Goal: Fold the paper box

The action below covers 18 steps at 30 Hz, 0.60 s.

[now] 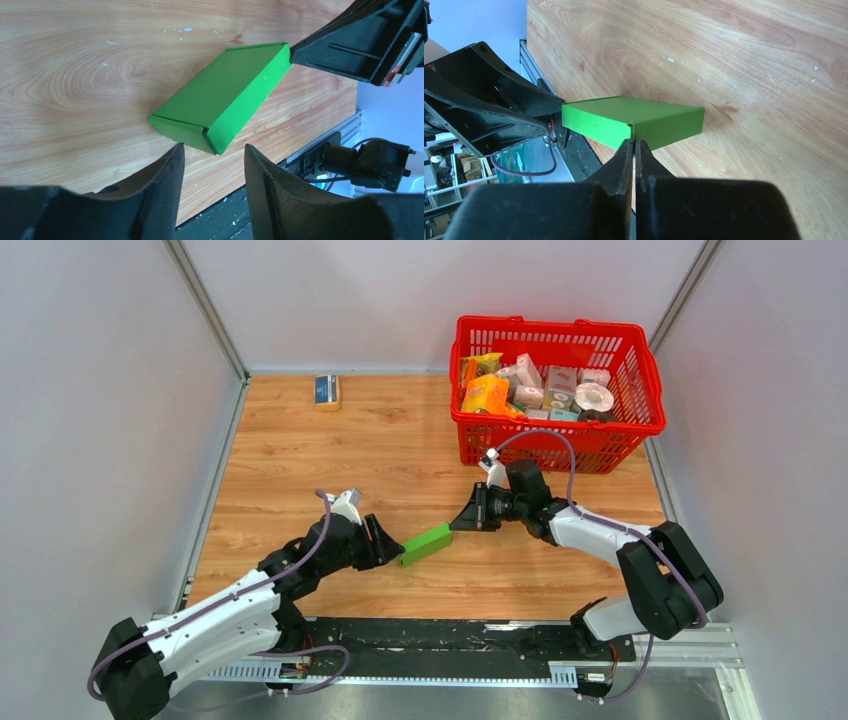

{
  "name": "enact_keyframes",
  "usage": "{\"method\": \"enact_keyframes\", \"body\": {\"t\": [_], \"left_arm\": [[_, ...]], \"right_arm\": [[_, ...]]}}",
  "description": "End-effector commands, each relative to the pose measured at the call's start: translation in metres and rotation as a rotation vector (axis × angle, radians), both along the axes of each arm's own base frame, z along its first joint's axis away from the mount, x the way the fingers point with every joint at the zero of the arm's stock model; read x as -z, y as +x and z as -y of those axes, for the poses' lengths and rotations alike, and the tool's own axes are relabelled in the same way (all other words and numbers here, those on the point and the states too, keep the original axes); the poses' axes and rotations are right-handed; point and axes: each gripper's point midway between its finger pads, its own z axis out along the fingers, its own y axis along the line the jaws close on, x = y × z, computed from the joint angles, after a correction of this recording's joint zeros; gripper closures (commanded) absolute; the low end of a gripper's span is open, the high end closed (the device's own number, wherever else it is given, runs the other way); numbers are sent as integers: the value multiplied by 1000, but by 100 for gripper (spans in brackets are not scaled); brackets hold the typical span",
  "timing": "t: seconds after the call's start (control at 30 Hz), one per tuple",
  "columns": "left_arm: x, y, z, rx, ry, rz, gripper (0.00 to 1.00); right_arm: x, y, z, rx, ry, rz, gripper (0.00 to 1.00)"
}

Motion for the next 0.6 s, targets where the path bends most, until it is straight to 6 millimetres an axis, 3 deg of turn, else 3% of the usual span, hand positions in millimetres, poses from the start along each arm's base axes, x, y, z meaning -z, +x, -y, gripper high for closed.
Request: {"method": "enact_keyframes", "body": {"t": [0.0, 0.1, 0.3, 0.53, 0.57], "left_arm": [[-13, 8, 12, 0, -62, 11, 47], [-11, 10, 10, -12, -52, 12, 57], [-1, 9, 8, -11, -26, -2, 66], [26, 2, 8, 12, -4, -41, 83], [30, 2, 6, 15, 8, -39, 91]], "right_arm": [[20, -6, 9, 7, -61, -25, 99], [20, -7, 8, 6, -61, -25, 100], [23, -8, 9, 6, -63, -28, 100], [31, -10, 11, 13, -78, -48, 100], [32, -9, 13, 25, -87, -50, 100]]}}
